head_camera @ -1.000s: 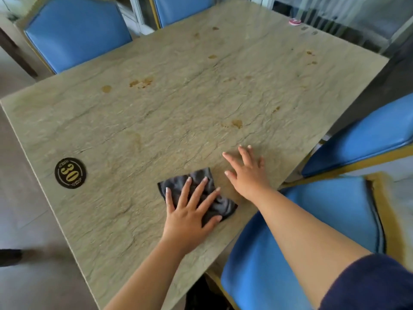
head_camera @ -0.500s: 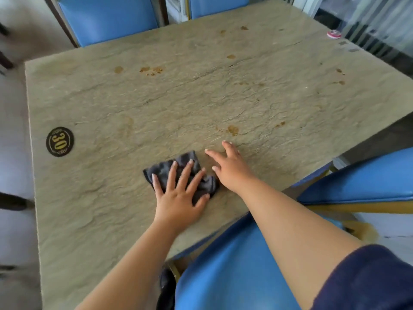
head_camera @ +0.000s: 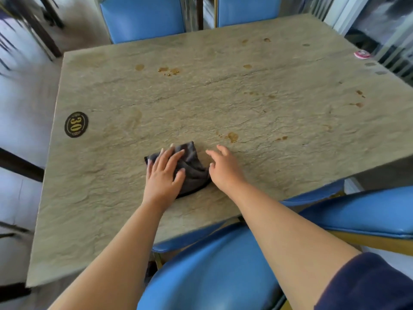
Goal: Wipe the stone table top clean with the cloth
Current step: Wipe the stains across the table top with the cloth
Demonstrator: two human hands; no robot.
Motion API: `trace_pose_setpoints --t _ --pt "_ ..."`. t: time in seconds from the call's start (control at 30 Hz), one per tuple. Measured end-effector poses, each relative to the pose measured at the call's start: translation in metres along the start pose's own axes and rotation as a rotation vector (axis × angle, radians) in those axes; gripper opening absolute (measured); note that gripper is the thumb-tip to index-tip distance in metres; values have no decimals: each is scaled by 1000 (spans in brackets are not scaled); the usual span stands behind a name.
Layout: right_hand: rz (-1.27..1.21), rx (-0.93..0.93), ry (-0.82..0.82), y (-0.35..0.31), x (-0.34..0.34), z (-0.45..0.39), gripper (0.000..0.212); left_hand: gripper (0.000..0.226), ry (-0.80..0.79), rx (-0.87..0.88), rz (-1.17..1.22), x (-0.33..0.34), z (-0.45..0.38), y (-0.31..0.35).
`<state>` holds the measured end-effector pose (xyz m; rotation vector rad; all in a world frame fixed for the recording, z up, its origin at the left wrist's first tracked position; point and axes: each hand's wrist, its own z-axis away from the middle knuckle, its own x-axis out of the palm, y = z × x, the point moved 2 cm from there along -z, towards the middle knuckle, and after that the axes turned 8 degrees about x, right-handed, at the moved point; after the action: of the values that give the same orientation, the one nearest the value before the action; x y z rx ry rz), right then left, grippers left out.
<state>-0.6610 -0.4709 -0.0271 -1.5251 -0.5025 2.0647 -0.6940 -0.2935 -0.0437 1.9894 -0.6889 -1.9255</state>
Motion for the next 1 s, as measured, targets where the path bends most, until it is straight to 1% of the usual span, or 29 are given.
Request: trace_pose_setpoints --t 0.07,0.13,0.23,0.33,0.4,0.43,0.5,0.53,0.57,0.6,0.63,0.67,0.73,0.77,0.83,0.87,0.9,0.93,1.0 --pt "60 -98 15 -14 12 -2 48 50 92 -115 -34 -6 13 -19" --pt "117 -205 1 -31 29 -1 51 55 114 -211 -47 -6 23 -29" --pt "215 -375 13 -47 57 10 50 64 113 -219 -70 -1 24 -30" --pt "496 -492 1 -34 70 14 60 68 141 -213 -36 -1 22 -30" --pt "551 -473 40 -23 58 -7 60 69 149 -196 -28 -3 24 -31" --pt "538 -410 95 -17 49 -22 60 68 136 -193 -37 -3 24 -31" --pt "531 -210 187 -9 27 -51 56 66 85 -194 -90 -1 23 -31" --pt "539 -121 192 -7 21 -61 53 64 58 -196 -132 -1 22 -31" --pt "538 -71 182 -8 19 -66 52 63 35 -195 -171 0 21 -31" --pt "531 -64 169 -11 20 -67 52 62 17 -192 -196 1 19 -31" --pt "521 -102 159 -15 24 -62 54 62 8 -189 -207 1 19 -32" --pt "511 -179 150 -20 29 -53 55 63 11 -187 -205 1 19 -32" --pt "463 -381 114 -25 39 -25 59 64 26 -180 -191 1 20 -32" --pt "434 -472 53 -22 42 -8 60 64 28 -177 -190 1 20 -32" --pt "415 -614 -105 -9 42 17 53 64 31 -177 -201 1 20 -32" --pt "419 -657 -132 0 37 21 49 64 30 -178 -204 1 20 -32" --pt "427 -658 -116 7 30 19 45 63 24 -178 -207 2 20 -32" --pt "430 -599 -76 13 22 13 44 62 13 -181 -210 2 19 -33" --pt "407 -367 10 20 9 2 50 60 -25 -188 -220 2 19 -33"
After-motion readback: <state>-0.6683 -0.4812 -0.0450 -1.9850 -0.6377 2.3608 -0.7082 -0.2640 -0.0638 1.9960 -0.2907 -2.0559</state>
